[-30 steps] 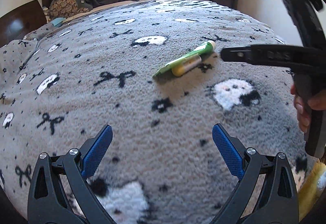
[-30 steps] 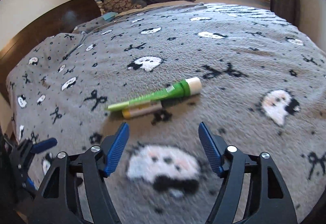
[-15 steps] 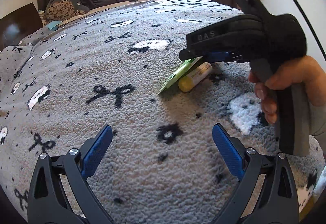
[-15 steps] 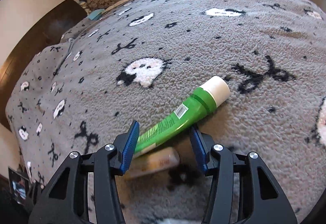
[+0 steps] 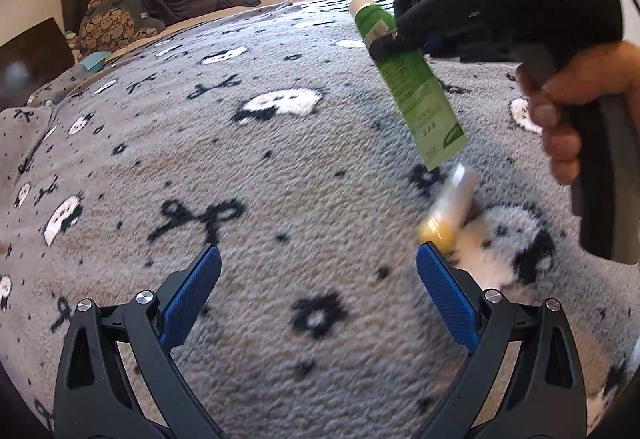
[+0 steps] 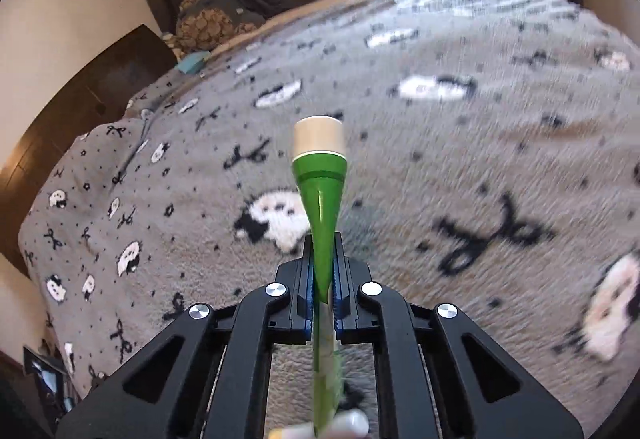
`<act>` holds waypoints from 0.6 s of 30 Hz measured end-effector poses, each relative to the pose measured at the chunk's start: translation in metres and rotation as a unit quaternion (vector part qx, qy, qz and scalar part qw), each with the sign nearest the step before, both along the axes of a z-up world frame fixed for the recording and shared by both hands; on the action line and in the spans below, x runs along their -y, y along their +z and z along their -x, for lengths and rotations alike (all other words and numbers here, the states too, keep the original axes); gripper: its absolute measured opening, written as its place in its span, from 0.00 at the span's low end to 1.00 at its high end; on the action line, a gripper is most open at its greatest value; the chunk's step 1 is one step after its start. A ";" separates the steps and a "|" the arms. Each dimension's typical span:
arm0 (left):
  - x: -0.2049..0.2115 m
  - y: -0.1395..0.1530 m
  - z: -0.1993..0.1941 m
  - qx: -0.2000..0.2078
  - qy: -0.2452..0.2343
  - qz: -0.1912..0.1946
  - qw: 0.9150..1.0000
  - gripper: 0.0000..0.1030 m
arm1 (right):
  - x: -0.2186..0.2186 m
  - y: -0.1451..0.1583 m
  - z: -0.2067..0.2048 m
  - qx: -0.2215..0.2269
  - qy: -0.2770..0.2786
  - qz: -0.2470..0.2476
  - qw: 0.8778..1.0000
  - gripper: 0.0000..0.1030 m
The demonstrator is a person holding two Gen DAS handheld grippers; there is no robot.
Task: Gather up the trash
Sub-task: 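Grasp the green tube with right tool while left tool grasps the lip balm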
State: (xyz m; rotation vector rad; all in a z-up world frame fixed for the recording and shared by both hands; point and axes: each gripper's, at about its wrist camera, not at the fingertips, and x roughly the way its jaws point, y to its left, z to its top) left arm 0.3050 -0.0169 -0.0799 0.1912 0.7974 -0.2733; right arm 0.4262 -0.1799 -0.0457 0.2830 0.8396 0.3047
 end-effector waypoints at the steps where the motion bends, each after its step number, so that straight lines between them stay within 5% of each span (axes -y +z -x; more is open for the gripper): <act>1: 0.005 0.001 -0.003 0.000 -0.005 0.003 1.000 0.90 | 0.001 0.005 0.001 0.005 0.002 0.010 1.000 0.08; 12: 0.062 0.011 0.017 -0.002 -0.096 0.033 0.995 0.90 | 0.062 0.029 0.040 0.033 0.013 0.107 0.994 0.08; 15: 0.087 0.004 0.018 -0.002 -0.113 -0.008 0.994 0.76 | 0.074 0.024 0.049 0.026 0.016 0.105 0.994 0.08; 18: 0.098 -0.011 0.010 -0.039 -0.116 -0.010 0.992 0.43 | 0.083 0.017 0.063 0.020 0.024 0.106 0.994 0.08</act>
